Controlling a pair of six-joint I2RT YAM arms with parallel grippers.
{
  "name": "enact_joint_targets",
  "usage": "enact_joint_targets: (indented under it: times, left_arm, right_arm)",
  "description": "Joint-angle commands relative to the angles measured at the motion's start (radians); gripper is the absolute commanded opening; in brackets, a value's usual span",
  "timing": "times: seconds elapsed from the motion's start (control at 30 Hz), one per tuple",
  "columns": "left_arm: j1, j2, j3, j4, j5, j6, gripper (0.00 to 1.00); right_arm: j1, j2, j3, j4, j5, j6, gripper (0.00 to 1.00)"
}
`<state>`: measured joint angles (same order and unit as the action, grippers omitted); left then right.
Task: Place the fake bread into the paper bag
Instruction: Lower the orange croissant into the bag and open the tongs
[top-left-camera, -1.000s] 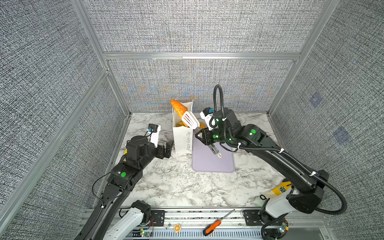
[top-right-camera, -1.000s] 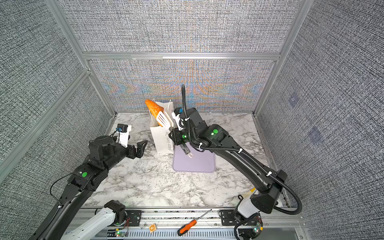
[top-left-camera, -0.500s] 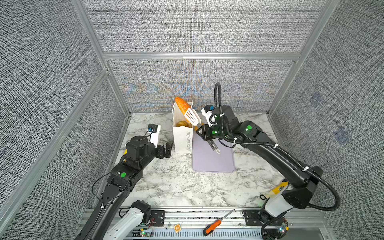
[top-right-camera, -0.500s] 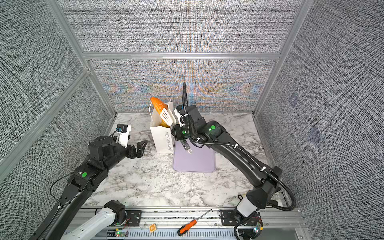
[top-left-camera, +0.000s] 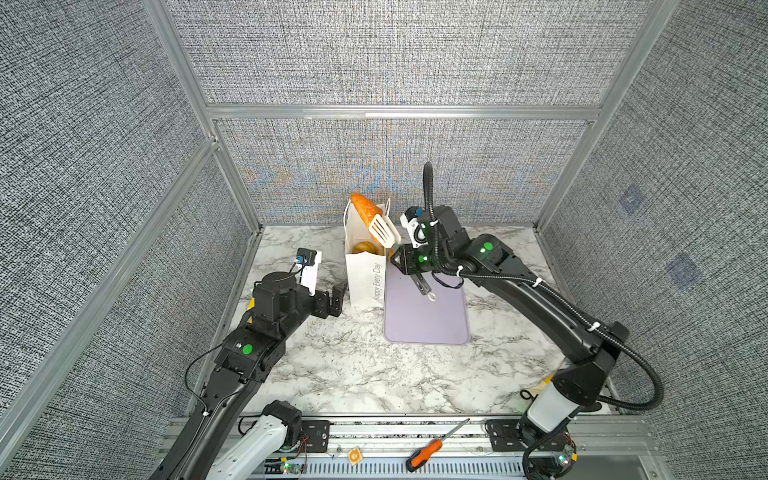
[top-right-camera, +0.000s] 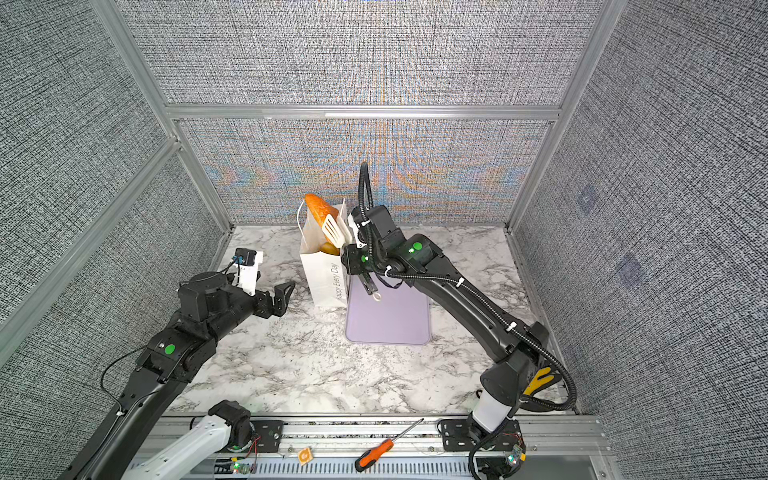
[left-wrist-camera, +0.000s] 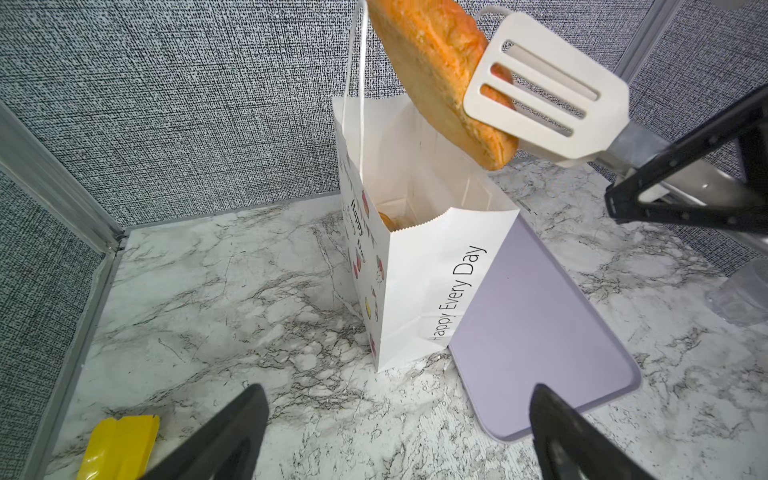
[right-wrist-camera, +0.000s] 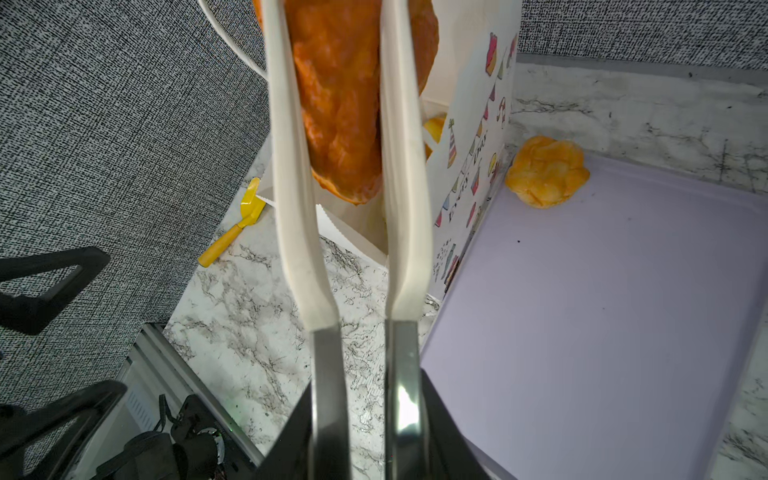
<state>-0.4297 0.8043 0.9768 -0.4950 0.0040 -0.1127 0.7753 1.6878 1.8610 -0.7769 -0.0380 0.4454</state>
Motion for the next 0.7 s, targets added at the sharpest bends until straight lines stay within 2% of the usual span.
enact_joint_targets:
  times: [0.0,0.43,0.67]
  left_arm:
    - [0.001,0.003,0.001,0.009,0.011,0.002,0.99]
    - [0.001,-0.002,-0.006,0.01,0.01,0.004,0.99]
    - [0.0,-0.001,-0.007,0.007,0.011,0.004,0.99]
  right_arm:
    - [0.0,0.014,0.025,-0.003,0.013,0.007,0.34]
    - [0.0,0.019,0.042,-0.022,0.033,0.01,0.43]
    - [0.001,0.019,0.061,-0.028,0.038,0.001,0.44]
